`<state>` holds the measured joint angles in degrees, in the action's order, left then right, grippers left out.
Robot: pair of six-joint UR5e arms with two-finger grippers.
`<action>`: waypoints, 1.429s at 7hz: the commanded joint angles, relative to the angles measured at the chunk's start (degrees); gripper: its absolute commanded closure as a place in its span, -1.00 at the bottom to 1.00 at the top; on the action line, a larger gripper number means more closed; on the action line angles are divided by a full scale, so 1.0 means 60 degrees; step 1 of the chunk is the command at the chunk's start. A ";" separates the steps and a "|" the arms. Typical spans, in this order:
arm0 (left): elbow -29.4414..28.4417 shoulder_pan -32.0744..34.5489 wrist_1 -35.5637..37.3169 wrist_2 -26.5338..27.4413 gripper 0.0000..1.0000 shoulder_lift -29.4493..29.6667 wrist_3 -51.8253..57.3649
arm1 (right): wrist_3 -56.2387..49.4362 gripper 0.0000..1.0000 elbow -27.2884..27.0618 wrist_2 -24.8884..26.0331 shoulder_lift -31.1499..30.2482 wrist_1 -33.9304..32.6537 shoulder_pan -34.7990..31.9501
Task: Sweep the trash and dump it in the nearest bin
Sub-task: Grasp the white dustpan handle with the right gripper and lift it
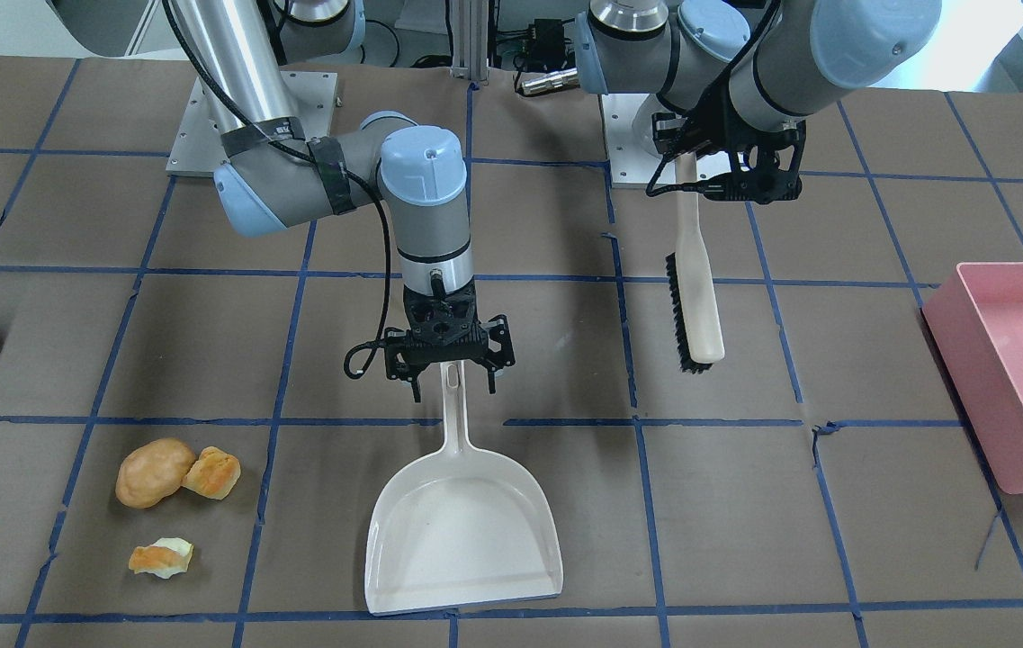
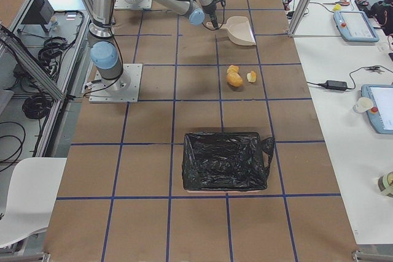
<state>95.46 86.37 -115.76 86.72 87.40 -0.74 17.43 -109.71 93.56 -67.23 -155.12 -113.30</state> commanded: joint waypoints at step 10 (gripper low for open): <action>0.0261 0.0137 0.0397 -0.0054 1.00 0.0111 0.0034 | -0.0295 0.88 0.0077 -0.0139 -0.0175 0.0378 0.0250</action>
<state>96.90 87.09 -113.31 86.43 88.22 -0.99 16.55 -109.63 92.72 -67.46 -153.39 -112.46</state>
